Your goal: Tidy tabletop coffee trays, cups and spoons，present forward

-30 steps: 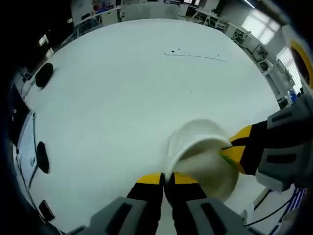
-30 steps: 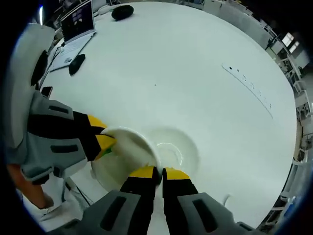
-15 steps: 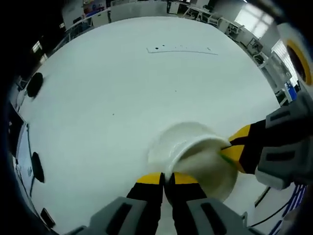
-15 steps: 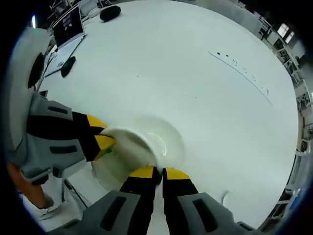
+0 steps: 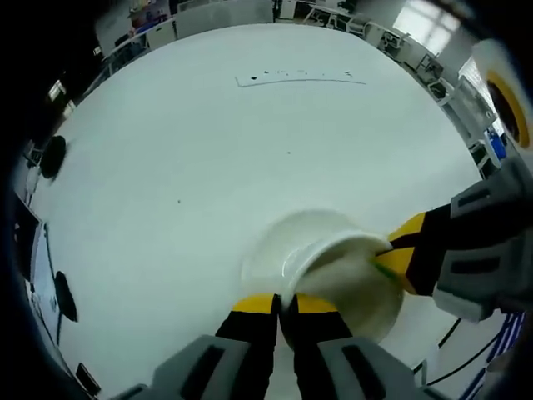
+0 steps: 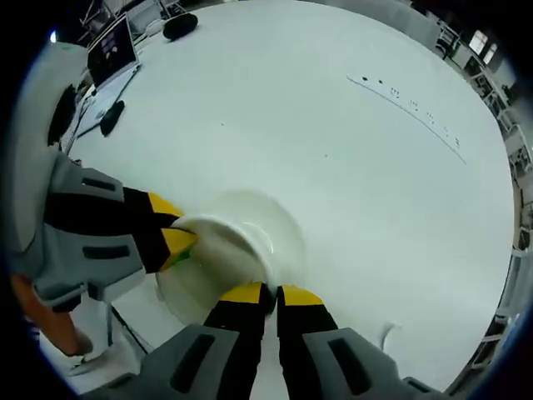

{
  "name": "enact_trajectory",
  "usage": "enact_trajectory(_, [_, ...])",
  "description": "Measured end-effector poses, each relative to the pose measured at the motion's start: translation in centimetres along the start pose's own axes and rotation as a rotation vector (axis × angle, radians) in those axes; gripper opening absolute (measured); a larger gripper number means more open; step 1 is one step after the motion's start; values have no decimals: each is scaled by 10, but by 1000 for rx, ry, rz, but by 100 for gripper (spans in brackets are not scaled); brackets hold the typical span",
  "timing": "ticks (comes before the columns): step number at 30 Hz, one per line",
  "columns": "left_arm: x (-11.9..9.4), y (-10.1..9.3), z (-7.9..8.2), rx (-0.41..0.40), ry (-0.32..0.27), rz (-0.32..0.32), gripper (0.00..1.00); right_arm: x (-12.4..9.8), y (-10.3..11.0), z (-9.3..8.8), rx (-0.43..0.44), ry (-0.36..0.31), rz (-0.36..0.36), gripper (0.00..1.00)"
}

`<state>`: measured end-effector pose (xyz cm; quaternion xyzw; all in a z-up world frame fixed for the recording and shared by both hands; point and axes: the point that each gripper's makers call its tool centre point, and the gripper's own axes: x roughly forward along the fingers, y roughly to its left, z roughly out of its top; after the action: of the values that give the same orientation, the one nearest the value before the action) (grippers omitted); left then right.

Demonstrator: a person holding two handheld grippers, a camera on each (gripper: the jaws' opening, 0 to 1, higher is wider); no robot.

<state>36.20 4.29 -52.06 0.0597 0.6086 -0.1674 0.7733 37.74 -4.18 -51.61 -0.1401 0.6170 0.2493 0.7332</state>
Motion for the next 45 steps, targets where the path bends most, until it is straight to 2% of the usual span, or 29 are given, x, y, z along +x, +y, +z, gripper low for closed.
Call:
enact_trajectory(3, [0, 0, 2, 2, -11, -1, 9, 2, -4, 5, 7, 3, 9, 6])
enact_trajectory(8, [5, 4, 3, -13, -40, -10, 9, 5, -6, 12, 34, -32, 31, 7])
enact_trajectory(12, [7, 5, 7, -19, -66, -39, 10, 7, -6, 12, 35, -43, 33, 7])
enact_trajectory(14, [10, 5, 9, 5, -97, -32, 10, 9, -7, 12, 29, -67, 34, 8])
enact_trajectory(19, [9, 5, 9, 7, -112, -31, 10, 8, -8, 16, 27, -103, 54, 8])
enact_trajectory(26, [9, 4, 10, 23, -167, -44, 11, 10, -10, 22, 1, -166, 73, 10])
enact_trajectory(29, [9, 4, 10, 25, -187, -46, 11, 9, -6, 20, -11, -192, 80, 10])
enact_trajectory(33, [9, 4, 12, 49, -239, -53, 11, 7, -4, 20, -42, -265, 98, 11])
enact_trajectory(36, [8, 4, 21, 117, -332, -65, 12, 2, -4, 25, -84, -358, 94, 11])
enact_trajectory(37, [8, 3, 18, 104, -322, -68, 12, 0, -2, 23, -87, -377, 99, 11])
enact_trajectory(39, [8, 3, 19, 128, -346, -77, 12, -2, 0, 17, -77, -379, 106, 11])
enact_trajectory(41, [7, 3, 18, 119, -354, -85, 13, -3, 2, 16, -70, -407, 119, 11])
enact_trajectory(43, [6, 2, 21, 140, -394, -98, 13, -4, 5, 13, -71, -438, 132, 12])
enact_trajectory(45, [3, 0, 22, 145, -428, -118, 13, -9, 10, 15, -96, -497, 149, 14])
